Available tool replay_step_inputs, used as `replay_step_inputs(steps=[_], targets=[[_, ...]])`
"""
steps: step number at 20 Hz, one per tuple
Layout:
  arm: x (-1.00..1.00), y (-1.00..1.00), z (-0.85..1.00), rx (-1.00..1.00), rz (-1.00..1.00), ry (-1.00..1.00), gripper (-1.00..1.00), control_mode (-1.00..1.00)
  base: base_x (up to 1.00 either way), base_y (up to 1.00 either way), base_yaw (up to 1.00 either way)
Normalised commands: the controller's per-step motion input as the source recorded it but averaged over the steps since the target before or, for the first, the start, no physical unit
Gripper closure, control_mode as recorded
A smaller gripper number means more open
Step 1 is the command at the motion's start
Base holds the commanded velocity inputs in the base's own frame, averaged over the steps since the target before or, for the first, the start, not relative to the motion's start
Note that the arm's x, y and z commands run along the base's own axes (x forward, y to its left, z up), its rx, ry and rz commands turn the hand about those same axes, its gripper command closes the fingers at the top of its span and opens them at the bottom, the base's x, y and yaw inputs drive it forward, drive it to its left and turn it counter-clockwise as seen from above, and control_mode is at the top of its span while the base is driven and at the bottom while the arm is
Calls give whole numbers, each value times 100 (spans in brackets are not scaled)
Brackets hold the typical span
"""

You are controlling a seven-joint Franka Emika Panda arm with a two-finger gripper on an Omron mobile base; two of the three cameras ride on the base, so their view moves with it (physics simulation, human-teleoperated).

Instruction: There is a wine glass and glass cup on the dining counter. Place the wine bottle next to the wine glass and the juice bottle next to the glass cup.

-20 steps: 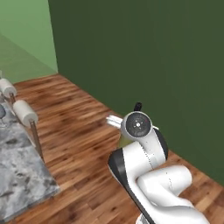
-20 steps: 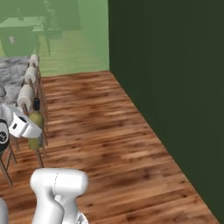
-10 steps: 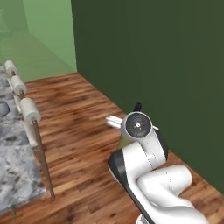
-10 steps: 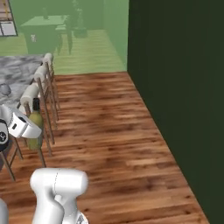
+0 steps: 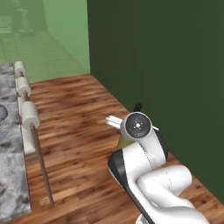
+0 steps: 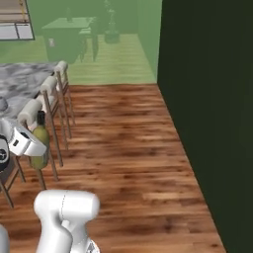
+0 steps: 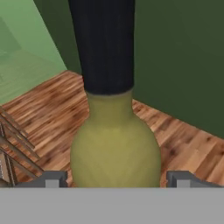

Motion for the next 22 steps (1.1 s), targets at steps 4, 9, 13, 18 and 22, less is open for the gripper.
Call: replay_step_inputs(steps=[4,9,13,18,22], targets=[[0,0,0,0,0,0,100,100,64,-32,22],[0,0,0,0,0,0,100,100,66,-28,26],[0,0,0,0,0,0,100,100,62,-23,33],[0,0,0,0,0,0,100,100,49,-10,55],[0,0,0,0,0,0,100,100,38,-5,69]])
